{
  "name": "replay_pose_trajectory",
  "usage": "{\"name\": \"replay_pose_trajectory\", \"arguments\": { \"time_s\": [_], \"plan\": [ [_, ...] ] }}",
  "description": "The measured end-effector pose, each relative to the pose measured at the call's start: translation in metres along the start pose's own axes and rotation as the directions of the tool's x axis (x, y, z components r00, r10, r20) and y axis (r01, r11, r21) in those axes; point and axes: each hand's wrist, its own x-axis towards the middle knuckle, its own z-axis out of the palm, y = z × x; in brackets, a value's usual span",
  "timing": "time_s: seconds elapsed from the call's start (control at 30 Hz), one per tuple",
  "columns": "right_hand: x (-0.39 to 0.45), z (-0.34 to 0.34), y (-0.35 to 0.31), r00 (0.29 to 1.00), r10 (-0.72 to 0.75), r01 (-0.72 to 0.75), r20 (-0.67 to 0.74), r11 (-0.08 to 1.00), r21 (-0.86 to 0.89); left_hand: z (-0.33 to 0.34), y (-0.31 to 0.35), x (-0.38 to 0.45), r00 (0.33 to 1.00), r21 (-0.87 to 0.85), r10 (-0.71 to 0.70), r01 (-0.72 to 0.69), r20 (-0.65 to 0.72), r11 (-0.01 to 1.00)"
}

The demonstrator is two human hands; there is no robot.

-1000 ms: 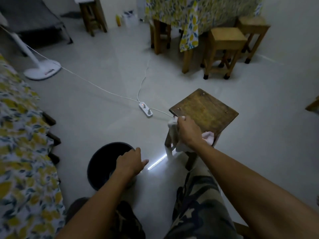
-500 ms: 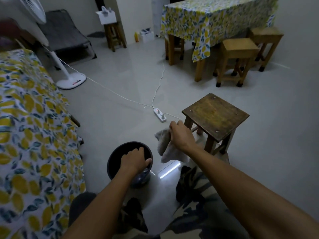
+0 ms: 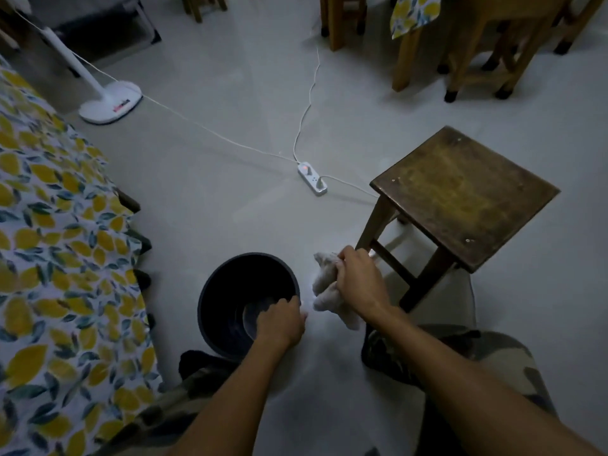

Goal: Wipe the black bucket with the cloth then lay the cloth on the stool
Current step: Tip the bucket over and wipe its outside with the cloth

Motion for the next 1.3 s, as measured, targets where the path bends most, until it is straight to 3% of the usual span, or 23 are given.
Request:
{"name": "replay_pose_trajectory", "arguments": {
  "time_s": [0.23,0.43,0.73,0.87,1.0,1.2,1.3],
  "plan": [
    [0.035,0.065,0.04,0.992,0.12,-0.124,0.046,0.988,0.09,0.05,-0.01,0.066,0.996,-0.092,-0.077,0.081,0.049,0.992],
    [0.047,0.08,0.059,0.975,0.219,-0.22,0.027,0.97,0.101,0.077,-0.016,0.105,0.992,-0.134,-0.047,0.063,0.117,0.989],
    [0.036,0.045,0.047,0.976,0.214,-0.2,-0.034,0.95,0.239,0.033,-0.038,0.093,0.982,-0.298,-0.165,0.132,-0.089,0.946],
    [0.026,0.028,0.025,0.975,0.206,-0.173,-0.087,0.94,0.294,0.003,-0.07,0.082,0.953,-0.478,-0.267,0.169,-0.145,0.862],
    [0.014,0.016,0.006,0.978,0.167,-0.122,-0.123,0.943,0.309,-0.003,-0.097,0.077,0.901,-0.701,-0.415,0.212,-0.131,0.681],
    [0.002,0.022,-0.001,0.981,0.131,-0.08,-0.142,0.944,0.32,0.028,-0.12,0.09,0.898,-0.906,-0.439,0.196,0.011,0.376],
    [-0.001,0.028,-0.001,0.986,0.111,-0.073,-0.126,0.958,0.278,0.047,-0.13,0.11,0.888,-0.921,-0.455,0.228,0.064,0.315]
  ]
}}
